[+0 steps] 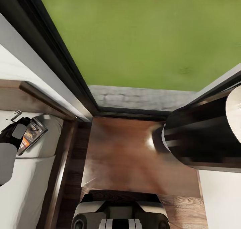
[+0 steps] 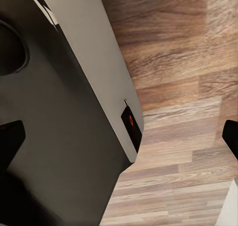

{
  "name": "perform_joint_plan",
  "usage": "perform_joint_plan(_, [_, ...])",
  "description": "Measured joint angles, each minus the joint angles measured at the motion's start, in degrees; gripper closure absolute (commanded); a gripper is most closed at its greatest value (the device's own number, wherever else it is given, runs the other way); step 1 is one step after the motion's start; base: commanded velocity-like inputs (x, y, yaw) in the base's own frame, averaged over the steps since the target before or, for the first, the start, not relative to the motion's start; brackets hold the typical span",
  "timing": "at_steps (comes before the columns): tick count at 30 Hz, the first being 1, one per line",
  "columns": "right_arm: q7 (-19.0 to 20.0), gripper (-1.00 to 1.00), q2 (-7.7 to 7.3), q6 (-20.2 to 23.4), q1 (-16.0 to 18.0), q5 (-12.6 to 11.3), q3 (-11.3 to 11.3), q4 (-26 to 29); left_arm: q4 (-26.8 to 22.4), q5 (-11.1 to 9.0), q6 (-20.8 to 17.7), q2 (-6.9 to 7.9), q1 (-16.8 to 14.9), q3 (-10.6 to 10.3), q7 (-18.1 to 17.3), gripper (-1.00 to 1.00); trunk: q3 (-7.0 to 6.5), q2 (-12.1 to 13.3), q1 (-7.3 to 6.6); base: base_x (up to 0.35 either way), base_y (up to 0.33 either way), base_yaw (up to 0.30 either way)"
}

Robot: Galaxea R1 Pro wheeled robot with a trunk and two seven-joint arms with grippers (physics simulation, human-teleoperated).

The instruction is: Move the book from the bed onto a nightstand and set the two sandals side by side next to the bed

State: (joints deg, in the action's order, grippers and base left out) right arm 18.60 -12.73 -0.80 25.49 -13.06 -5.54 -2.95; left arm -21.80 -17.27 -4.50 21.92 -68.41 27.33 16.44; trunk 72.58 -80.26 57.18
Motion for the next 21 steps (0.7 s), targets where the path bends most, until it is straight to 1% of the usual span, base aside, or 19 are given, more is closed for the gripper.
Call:
perform_joint_plan(11, [0.0,-1.0,0.01,0.0,0.0,0.0,0.0,0.0,0.0,0.0,0.0,0.0,0.0,0.0,0.0,-1.0,0.0,0.0,0.0,0.0,0.0,0.0])
perform_joint_plan(21, [0.0,-1.0,0.01,0.0,0.0,0.0,0.0,0.0,0.0,0.0,0.0,0.0,0.0,0.0,0.0,-1.0,0.0,0.0,0.0,0.0,-0.032,0.0])
